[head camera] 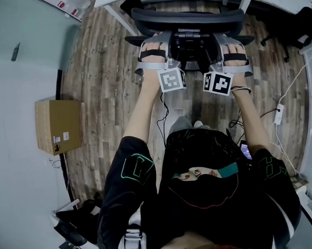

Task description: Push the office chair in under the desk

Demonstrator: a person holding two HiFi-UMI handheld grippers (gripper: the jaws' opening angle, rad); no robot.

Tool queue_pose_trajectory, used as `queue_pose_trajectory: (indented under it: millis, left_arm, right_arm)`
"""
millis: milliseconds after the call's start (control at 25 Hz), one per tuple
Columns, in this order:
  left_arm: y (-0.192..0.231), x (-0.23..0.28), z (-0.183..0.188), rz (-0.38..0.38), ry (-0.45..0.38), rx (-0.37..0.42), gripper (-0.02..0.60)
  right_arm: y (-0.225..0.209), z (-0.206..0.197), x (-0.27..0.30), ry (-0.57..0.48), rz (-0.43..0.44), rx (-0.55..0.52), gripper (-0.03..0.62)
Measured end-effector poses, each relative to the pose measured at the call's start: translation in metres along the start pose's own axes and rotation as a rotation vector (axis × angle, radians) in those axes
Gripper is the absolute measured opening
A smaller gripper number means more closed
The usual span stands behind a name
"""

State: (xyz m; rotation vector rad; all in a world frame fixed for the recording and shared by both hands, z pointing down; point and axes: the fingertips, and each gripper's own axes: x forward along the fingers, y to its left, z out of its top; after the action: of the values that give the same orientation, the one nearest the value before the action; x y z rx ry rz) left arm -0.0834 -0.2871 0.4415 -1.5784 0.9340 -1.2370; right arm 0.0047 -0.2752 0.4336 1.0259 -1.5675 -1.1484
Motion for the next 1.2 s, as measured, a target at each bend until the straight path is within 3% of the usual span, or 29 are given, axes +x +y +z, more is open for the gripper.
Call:
queue_pose_trajectory:
  millis: [560,1200]
  left_arm:
    - [0.03,0.1,-0.018,0.014,-0.105,0.001,0.419]
    - [0.091,0.234,-0.056,0.056,-0.187,0.054,0.407]
  right_arm:
    - [-0.022,-0.026,0.107,0.14,0.002,0.012,0.347]
    - [-0.054,-0.056,0.256,0.28,-0.003,0.014,0.345]
